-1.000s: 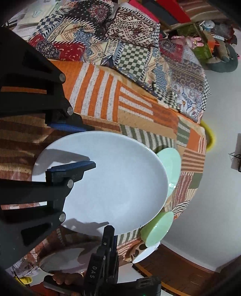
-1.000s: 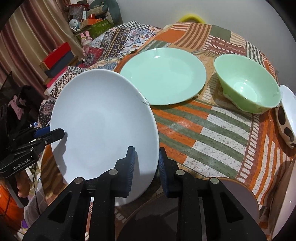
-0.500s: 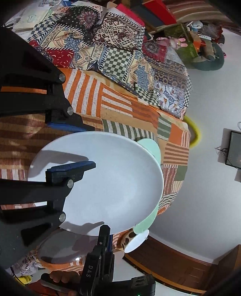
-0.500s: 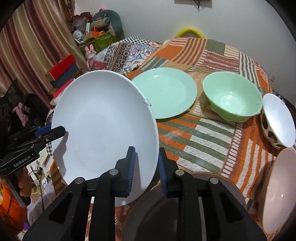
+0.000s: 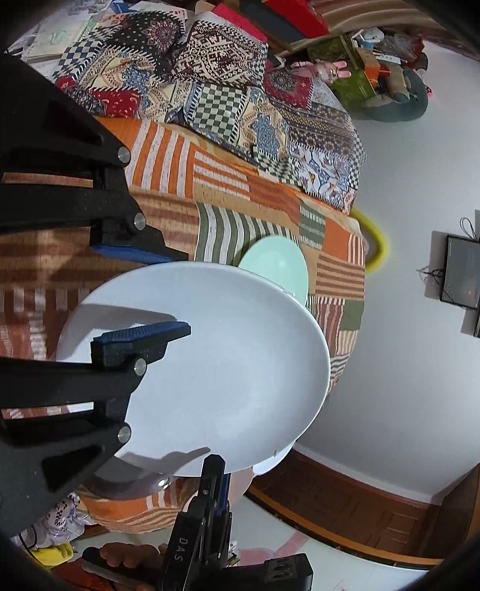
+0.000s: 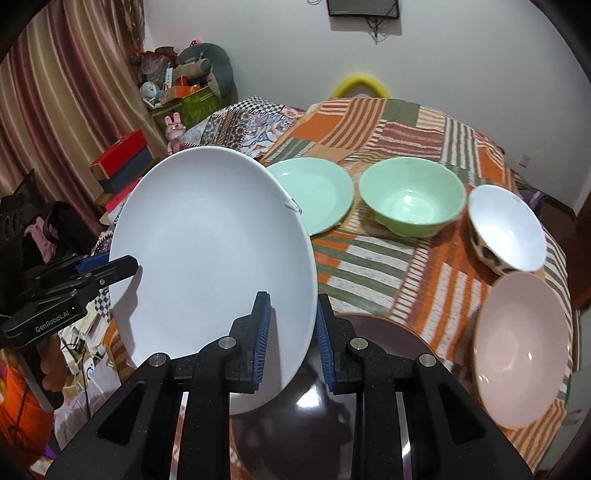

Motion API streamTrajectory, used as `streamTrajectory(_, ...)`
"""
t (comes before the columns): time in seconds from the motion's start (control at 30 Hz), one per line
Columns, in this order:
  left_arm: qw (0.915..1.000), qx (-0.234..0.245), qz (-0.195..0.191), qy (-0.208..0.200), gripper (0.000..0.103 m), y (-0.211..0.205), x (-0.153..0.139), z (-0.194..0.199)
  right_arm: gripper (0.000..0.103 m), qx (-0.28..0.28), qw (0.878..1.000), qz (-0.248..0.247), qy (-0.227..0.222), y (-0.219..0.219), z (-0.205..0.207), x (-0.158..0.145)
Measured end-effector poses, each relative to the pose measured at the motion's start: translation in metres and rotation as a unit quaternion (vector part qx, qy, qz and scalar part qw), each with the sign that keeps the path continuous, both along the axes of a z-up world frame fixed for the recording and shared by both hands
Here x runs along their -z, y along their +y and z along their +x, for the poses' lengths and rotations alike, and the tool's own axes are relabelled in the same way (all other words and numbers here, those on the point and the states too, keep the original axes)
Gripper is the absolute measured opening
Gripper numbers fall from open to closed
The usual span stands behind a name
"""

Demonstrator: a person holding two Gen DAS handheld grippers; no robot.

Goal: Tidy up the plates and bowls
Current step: 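Lift the white plate and carry it toward the purple plate, then lower the white plate onto the bed and open both grippers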

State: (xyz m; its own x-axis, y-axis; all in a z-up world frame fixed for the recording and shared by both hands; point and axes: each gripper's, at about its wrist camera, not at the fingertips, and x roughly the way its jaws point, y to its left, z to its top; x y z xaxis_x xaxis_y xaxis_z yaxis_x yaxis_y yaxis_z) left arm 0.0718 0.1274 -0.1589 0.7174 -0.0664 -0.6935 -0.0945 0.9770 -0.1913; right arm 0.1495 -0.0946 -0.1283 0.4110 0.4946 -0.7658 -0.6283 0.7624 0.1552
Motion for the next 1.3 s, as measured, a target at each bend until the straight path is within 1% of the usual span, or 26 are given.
streamTrajectory(0.13,0.9999,0.013,-0.002,0.004,0.03,-0.016,0.001,0.002,0.022,0.013,1.0,0.003,0.005,-0.016,-0.001,0.002)
streamTrajectory(0.23,0.9997,0.02,-0.008,0.011,0.03,-0.025,0.005,0.004,0.022,0.023,1.0,-0.003,0.015,-0.028,-0.003,0.011)
streamTrajectory(0.33,0.9993,0.023,-0.013,0.027,0.03,-0.032,0.015,0.01,0.022,0.03,0.999,-0.004,0.035,-0.039,-0.003,0.023)
streamTrajectory(0.4,0.9988,0.025,-0.014,0.04,0.03,-0.037,0.025,0.014,0.019,0.038,0.998,-0.008,0.048,-0.044,-0.002,0.034)
streamTrajectory(0.47,0.9983,0.025,-0.015,0.051,0.03,-0.04,0.033,0.017,0.018,0.043,0.997,-0.004,0.06,-0.048,-0.001,0.04)
streamTrajectory(0.53,0.9976,0.026,-0.022,0.061,0.03,-0.042,0.04,0.02,0.017,0.046,0.997,-0.005,0.066,-0.052,-0.001,0.045)
streamTrajectory(0.6,0.9973,0.027,-0.018,0.065,0.03,-0.045,0.044,0.022,0.017,0.048,0.996,-0.005,0.069,-0.053,-0.001,0.048)
streamTrajectory(0.8,0.997,0.041,-0.009,0.065,0.03,-0.059,0.046,0.029,0.017,0.061,0.995,-0.005,0.077,-0.065,0.0,0.052)
streamTrajectory(0.97,0.9962,0.056,-0.01,0.066,0.03,-0.072,0.047,0.035,0.017,0.075,0.994,-0.004,0.084,-0.083,-0.002,0.058)
streamTrajectory(1.3,0.9926,0.094,0.002,0.078,0.03,-0.108,0.054,0.047,0.017,0.107,0.99,-0.005,0.094,-0.114,-0.005,0.061)
